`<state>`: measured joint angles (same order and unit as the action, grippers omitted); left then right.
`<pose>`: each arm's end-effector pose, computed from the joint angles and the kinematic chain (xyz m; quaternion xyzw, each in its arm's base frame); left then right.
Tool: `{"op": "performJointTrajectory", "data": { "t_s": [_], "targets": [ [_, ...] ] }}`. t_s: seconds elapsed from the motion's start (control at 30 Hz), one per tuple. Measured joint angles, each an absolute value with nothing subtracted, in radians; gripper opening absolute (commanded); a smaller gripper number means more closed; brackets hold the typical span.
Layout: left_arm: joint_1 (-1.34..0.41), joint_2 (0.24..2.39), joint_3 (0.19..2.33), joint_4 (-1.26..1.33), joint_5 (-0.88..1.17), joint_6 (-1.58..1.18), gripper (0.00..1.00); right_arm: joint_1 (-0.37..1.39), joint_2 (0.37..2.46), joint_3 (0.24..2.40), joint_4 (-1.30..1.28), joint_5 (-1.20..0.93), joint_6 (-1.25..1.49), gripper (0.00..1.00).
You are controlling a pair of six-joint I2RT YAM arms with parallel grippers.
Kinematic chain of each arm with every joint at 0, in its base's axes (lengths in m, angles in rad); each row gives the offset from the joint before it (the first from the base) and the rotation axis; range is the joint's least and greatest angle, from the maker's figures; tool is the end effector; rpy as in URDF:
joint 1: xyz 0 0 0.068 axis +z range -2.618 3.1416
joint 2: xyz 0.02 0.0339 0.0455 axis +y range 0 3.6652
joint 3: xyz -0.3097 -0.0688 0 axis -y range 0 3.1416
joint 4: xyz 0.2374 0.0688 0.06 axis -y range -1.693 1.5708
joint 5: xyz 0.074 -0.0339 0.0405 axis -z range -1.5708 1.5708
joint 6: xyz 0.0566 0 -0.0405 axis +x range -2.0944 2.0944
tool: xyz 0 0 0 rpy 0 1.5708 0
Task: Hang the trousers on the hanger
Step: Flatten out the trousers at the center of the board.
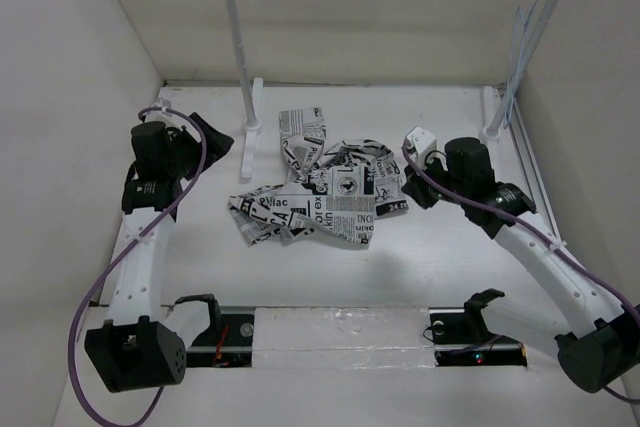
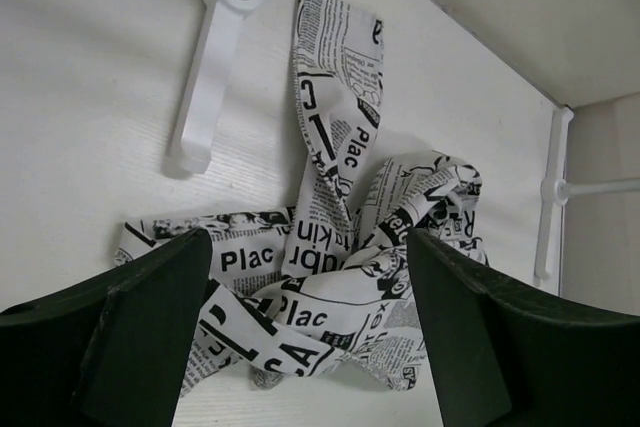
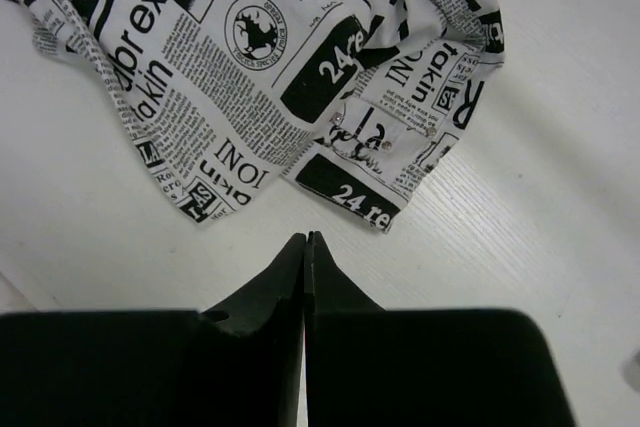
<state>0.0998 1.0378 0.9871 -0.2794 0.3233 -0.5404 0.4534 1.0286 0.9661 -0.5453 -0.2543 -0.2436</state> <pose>0.2242 0.0044 0.3868 -0.1639 0.7917 -0.2532 0.5313 0.1795 0.1033 0.3503 -0.3554 0.8062 0.1599 0.4451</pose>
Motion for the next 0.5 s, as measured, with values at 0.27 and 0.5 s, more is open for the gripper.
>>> {"op": "performJointTrajectory", "data": {
  "t_s": [0.27,0.5],
  "targets": [
    [0.1,1.127,0.788,-0.248,0.34,-0.525,0.73,0.478,1.111,0.896,-0.488,-0.313,-0.236,0.6],
    [0.017,1.229,0.706,-0.228,0.313,-0.538,0.76,0.538,1.335,0.815,-0.351,-0.387,-0.212,0.7]
  ]
}}
